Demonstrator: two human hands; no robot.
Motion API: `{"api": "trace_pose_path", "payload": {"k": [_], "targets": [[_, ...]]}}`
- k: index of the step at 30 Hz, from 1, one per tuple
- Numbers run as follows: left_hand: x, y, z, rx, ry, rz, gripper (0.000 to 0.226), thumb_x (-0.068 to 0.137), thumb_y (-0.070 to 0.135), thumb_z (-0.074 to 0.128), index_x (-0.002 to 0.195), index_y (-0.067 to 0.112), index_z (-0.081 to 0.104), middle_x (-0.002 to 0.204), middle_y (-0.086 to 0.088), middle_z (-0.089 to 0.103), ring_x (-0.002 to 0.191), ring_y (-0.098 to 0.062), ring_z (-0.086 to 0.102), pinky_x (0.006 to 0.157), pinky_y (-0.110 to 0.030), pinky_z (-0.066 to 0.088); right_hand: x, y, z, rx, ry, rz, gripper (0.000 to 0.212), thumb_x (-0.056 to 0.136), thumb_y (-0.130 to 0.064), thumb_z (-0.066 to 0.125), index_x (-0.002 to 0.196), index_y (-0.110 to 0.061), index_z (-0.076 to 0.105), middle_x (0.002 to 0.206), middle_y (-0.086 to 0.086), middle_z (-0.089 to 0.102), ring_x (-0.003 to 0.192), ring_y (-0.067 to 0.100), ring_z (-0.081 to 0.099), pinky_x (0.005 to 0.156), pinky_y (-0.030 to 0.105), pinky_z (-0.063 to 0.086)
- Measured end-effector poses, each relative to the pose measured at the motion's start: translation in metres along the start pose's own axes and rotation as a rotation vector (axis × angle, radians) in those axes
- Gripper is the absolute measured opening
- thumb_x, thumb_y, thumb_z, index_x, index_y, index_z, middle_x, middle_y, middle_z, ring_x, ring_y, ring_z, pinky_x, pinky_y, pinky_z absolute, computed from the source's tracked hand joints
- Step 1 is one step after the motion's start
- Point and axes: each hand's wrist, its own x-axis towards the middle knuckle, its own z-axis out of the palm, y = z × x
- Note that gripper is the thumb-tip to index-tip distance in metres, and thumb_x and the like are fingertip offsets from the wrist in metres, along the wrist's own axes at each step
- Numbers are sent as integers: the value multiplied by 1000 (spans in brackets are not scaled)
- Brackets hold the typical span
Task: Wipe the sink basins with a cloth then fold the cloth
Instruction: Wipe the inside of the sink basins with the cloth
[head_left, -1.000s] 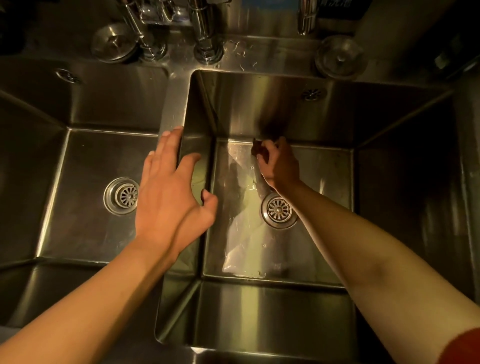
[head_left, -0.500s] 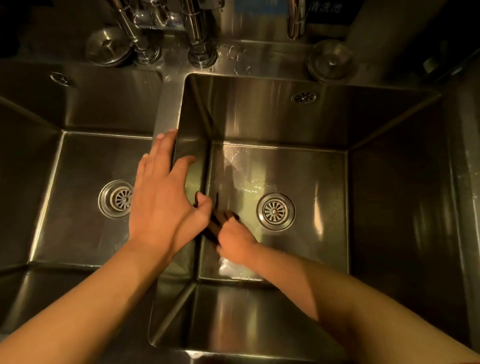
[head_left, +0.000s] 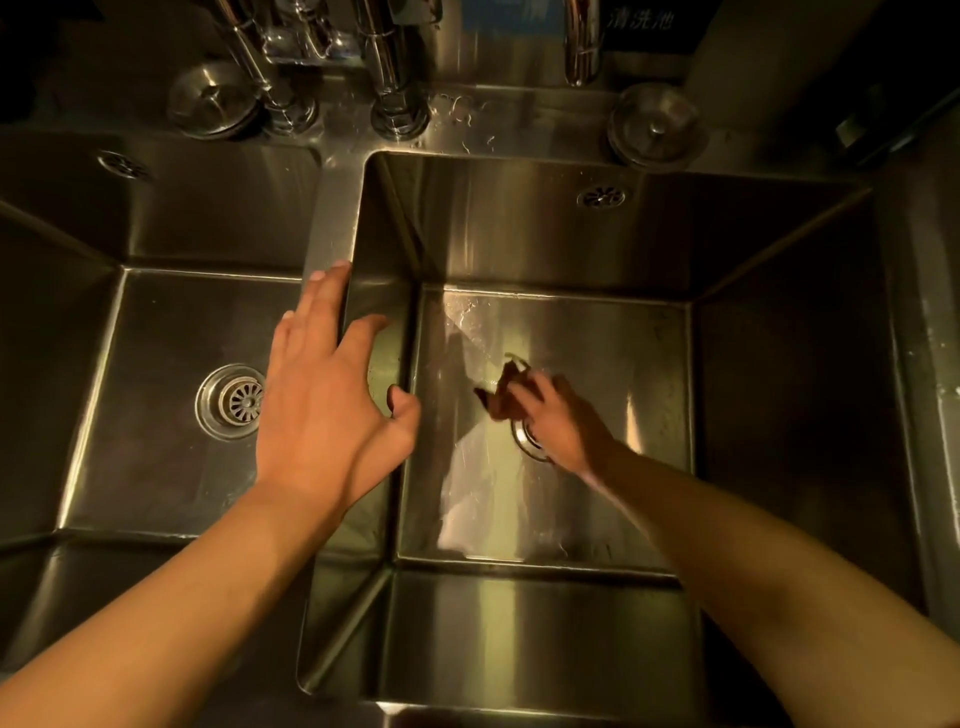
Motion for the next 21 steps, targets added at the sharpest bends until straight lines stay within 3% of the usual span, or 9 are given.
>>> {"api": "trace_pose_path", "payload": {"k": [4, 6, 11, 15, 21], "targets": [[0, 1, -1, -10, -2, -8, 64, 74, 42, 56, 131, 14, 62, 170, -9, 20, 159, -28, 15, 127, -52, 22, 35, 33, -46, -5, 211, 89, 55, 99, -21, 54, 152, -22, 40, 153, 12, 37, 133, 39, 44, 100, 51, 50], [1, 2, -2, -14, -6, -7, 64, 74, 41, 56, 131, 13, 62, 170, -10, 21, 159, -28, 16, 126, -53, 23, 48, 56, -66, -82, 259, 204, 58, 97, -18, 54, 154, -21, 40, 158, 18, 32, 135, 44, 40, 98, 53, 50], [1, 1, -2, -19, -5, -7, 63, 75, 40, 57, 132, 14, 62, 170, -9, 21, 159, -28, 16, 127, -51, 22, 31, 116, -79, -351, 103, 388, 63, 98, -17, 51, 158, -24, 32, 163, 18, 22, 143, 47, 28, 110, 56, 39], [1, 0, -2, -20, -5, 3, 64, 75, 41, 56, 132, 14, 62, 170, -9, 20, 159, -28, 15, 127, -52, 22, -23, 118, -52, -334, 66, 437, 66, 100, -31, 49, 160, -21, 24, 164, 17, 22, 144, 46, 28, 108, 56, 42], [2, 0, -2, -25, -5, -6, 65, 74, 41, 59, 132, 14, 61, 170, -8, 20, 158, -30, 17, 126, -54, 24, -113, 82, 12, -313, -197, 89, 84, 89, -36, 57, 162, -19, 19, 162, 17, 26, 138, 40, 36, 105, 49, 46]]}}
